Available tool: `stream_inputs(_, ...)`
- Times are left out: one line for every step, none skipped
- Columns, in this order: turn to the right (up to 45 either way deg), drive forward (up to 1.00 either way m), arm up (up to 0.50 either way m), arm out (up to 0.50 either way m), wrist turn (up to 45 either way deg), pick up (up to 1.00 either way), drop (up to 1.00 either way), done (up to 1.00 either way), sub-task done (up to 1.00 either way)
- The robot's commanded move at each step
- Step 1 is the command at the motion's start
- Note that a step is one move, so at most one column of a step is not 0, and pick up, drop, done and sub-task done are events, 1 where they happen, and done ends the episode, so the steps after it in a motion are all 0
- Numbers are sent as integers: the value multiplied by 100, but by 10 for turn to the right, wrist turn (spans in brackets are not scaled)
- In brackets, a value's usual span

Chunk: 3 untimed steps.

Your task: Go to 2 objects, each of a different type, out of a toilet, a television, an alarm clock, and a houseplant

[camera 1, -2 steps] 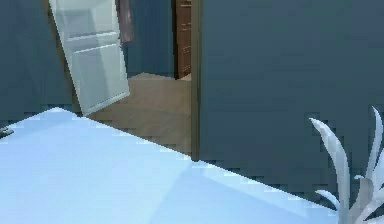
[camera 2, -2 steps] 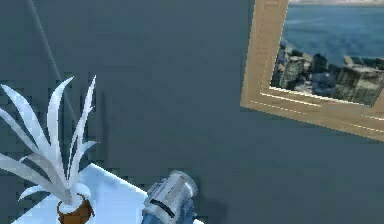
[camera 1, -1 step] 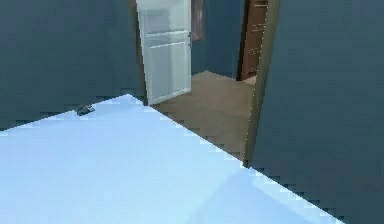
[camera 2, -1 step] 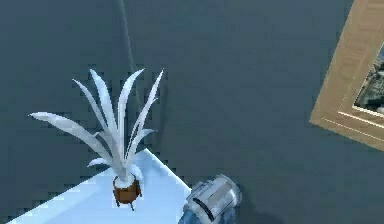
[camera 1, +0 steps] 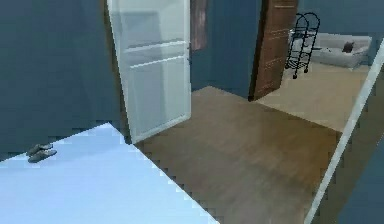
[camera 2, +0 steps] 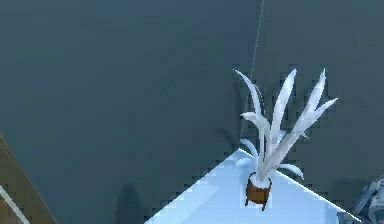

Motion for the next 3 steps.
stream_inputs(-30, 0, 0, 0, 0, 0, 0, 0, 0)
stream_inputs(0, 80, 0, 0, 0, 0, 0, 0, 0)
stream_inputs(270, 0, 0, 0, 0, 0, 0, 0, 0)
